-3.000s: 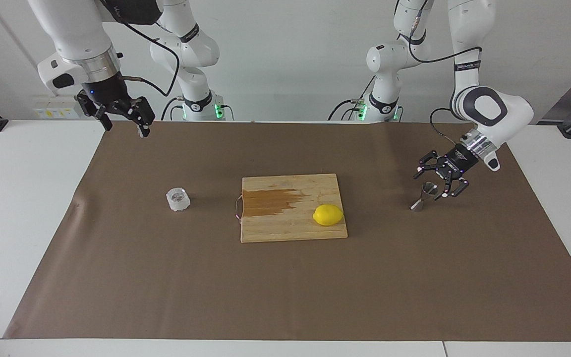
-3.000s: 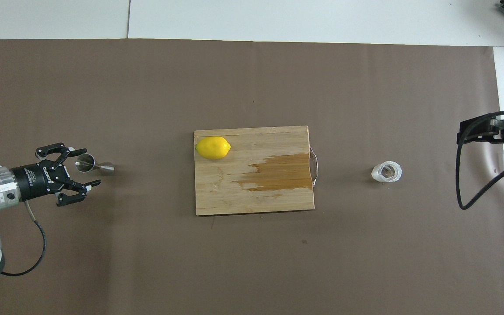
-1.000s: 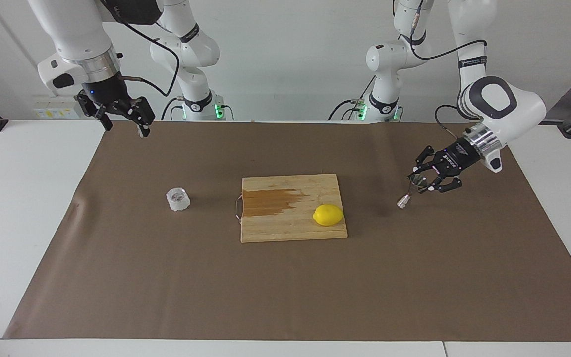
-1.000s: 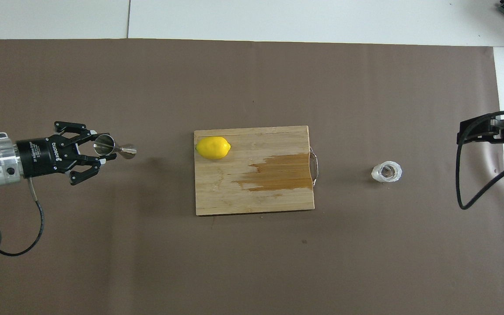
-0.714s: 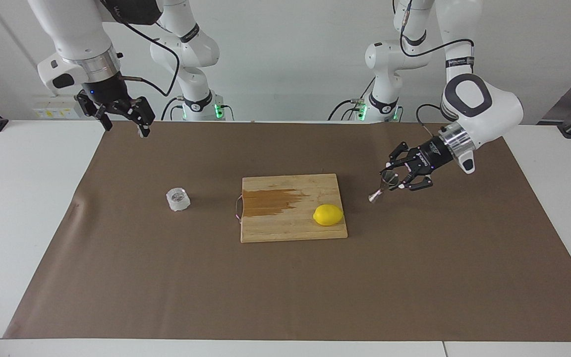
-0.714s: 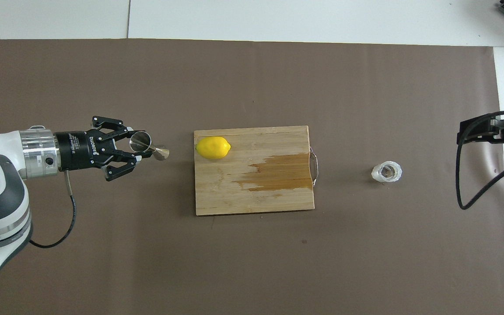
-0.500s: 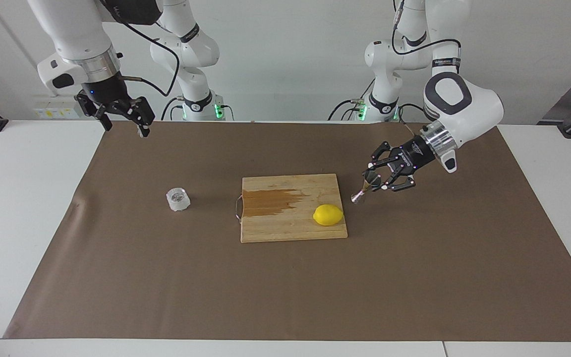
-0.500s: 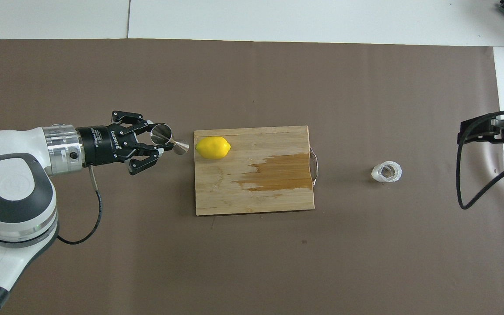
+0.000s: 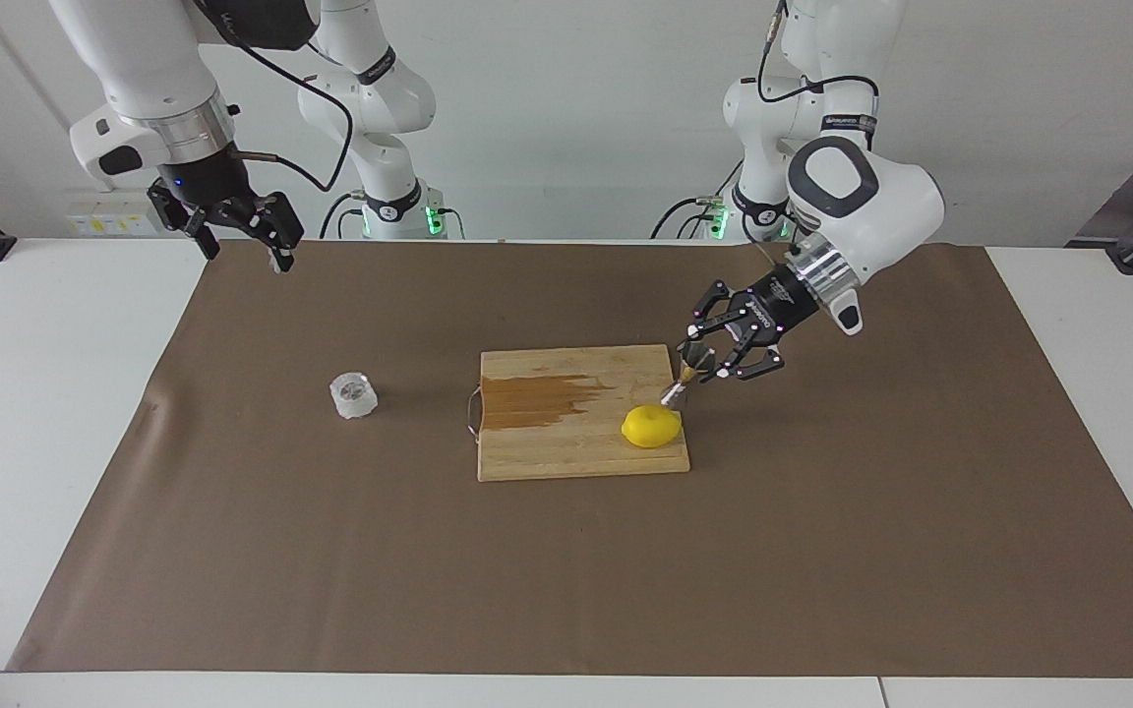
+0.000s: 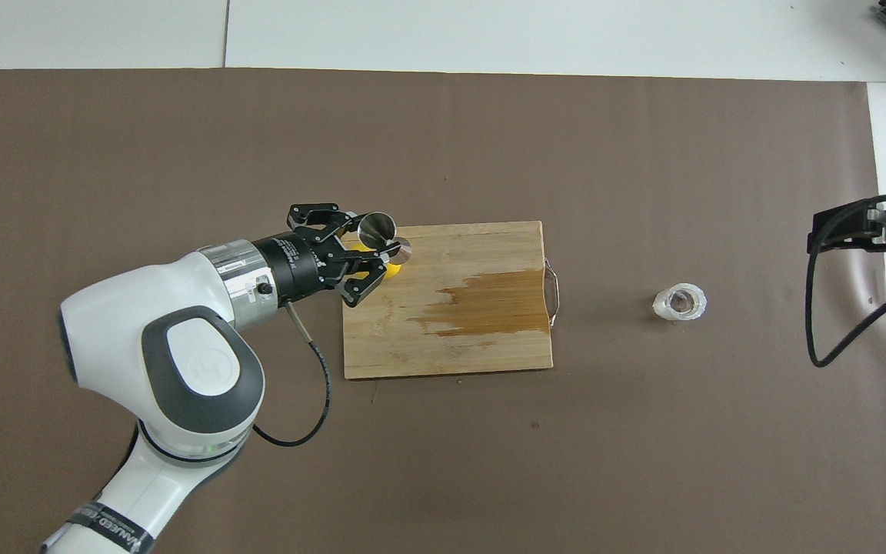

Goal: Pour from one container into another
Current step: 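Carry the metal cup with the left gripper over the cutting board, then lower the metal cup onto the board and open the left gripper, then raise the left gripper away while the right gripper reaches the white cup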

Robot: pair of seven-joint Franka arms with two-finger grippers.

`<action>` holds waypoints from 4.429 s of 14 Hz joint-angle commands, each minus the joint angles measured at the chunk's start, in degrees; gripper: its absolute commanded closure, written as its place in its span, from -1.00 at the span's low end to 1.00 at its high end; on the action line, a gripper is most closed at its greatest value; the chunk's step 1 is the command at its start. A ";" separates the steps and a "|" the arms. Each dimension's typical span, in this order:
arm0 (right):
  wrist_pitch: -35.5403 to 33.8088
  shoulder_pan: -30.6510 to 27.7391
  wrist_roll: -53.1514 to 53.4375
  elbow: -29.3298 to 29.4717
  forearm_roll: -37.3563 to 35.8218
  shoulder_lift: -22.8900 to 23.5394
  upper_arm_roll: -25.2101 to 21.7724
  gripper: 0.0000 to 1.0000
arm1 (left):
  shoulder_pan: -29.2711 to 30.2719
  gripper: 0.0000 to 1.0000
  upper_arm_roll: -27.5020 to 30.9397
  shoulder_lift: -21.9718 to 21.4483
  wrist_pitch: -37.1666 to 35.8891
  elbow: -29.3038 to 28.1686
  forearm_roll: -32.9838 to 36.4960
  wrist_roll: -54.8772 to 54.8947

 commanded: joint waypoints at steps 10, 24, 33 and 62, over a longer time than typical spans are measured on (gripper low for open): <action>-0.15 -0.10 -1.49 0.14 1.87 -0.26 0.35 -1.00 | -13.88 1.00 -7.46 16.06 25.82 10.75 -9.29 -0.64; 8.63 0.08 -22.29 -7.84 1.87 -3.24 0.70 -1.00 | -13.89 -1.00 -8.34 13.62 27.76 10.75 -7.27 -0.90; 14.95 -0.28 -63.77 -18.66 2.05 -6.94 0.79 -1.00 | -0.11 -1.00 -7.81 7.11 10.84 10.05 -4.30 13.68; 45.19 -5.55 -124.18 -39.67 25.07 9.40 0.70 -1.00 | 27.51 -1.00 -7.63 4.83 -46.21 28.58 84.14 76.67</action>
